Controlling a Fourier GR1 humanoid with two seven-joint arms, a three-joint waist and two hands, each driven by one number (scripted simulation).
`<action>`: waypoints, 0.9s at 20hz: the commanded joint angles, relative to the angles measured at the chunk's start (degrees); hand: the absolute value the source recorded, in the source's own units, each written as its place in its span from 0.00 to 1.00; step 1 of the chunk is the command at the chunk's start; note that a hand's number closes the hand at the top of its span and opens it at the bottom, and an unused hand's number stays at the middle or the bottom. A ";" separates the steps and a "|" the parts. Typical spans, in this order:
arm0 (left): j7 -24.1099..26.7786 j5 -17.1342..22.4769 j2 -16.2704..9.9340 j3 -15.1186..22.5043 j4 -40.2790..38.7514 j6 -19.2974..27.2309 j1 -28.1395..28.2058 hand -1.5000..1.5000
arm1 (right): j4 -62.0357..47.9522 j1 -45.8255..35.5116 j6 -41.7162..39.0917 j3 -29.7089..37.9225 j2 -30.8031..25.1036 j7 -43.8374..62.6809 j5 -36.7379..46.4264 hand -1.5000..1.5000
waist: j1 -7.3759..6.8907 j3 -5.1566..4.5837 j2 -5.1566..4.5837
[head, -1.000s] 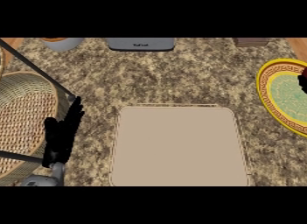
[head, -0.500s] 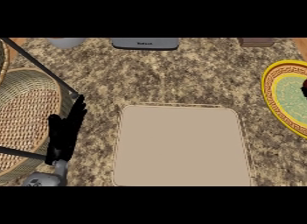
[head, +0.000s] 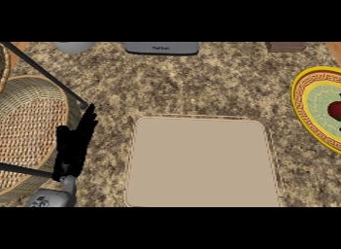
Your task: Pick the tomato from the tray and place it in the plate
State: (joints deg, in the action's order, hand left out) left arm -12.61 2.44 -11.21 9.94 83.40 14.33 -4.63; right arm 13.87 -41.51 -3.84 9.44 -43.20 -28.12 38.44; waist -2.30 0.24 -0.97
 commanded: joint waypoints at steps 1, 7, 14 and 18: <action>0.12 -0.36 -0.67 -0.84 -0.16 0.08 0.31 0.50 | -0.83 -1.58 -3.23 4.05 -0.01 -8.15 -4.36 0.00 | 0.12 0.04 0.12; -0.65 -0.12 -0.74 -0.90 1.05 0.28 1.37 0.50 | -3.66 -2.46 -12.66 17.60 -1.08 -13.83 -18.76 0.00 | 0.70 0.12 0.38; 1.12 0.92 -1.21 -2.54 -2.15 -1.74 0.26 0.50 | -6.94 0.27 -23.67 20.02 -5.40 -14.55 -21.49 0.00 | 0.31 0.04 -0.03; 0.40 -1.98 0.73 0.34 0.95 1.08 1.85 0.50 | -5.86 2.82 -23.15 20.15 -3.36 -18.02 -21.95 0.00 | -0.01 0.12 -0.01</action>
State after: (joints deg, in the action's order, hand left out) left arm -12.14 2.29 -10.95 9.62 83.85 13.91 -3.58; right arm 8.18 -40.73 -24.05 28.84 -47.89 -41.67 17.46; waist -2.00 0.29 -0.92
